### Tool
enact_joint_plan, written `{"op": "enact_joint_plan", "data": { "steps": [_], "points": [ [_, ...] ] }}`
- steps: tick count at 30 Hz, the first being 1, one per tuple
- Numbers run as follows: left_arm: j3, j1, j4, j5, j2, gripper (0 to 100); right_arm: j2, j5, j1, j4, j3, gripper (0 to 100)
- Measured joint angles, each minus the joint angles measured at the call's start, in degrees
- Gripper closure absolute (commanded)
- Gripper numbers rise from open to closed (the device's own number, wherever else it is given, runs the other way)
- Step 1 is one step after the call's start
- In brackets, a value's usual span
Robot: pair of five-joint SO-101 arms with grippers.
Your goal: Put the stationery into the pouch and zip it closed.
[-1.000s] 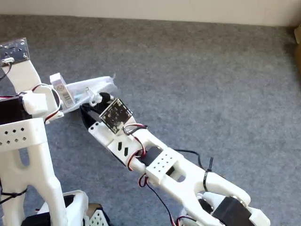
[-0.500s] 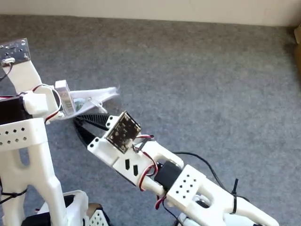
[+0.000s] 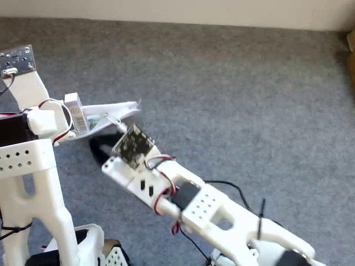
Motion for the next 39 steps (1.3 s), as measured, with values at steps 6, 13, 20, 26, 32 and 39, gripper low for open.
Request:
{"op": "enact_joint_plan", "data": {
  "steps": [6, 13, 20, 26, 32, 39],
  "points": [
    [0.00, 0.00, 0.00, 0.00, 0.00, 99, 3.87, 0.00, 2.02, -6.86, 0.00, 99.3],
    [0.00, 0.00, -0.35, 0.00, 0.00, 99, -8.79, 0.00, 0.35, 2.29, 1.58, 99.3],
    [0.00, 0.00, -0.35, 0.00, 0.00, 99, -17.58, 0.00, -2.73, 5.63, 1.58, 99.3],
    [0.00, 0.00, -0.35, 0.00, 0.00, 99, -12.84, 0.00, -3.34, 5.36, 1.49, 99.3],
    [0.00, 0.00, -0.35, 0.00, 0.00, 99, 3.25, 0.00, -1.76, -2.55, -4.22, 99.3],
    [0.00, -0.26, -0.88, 0.26, 0.00, 99, 8.09, -0.26, -0.09, -3.87, -9.41, 99.3]
  ]
}}
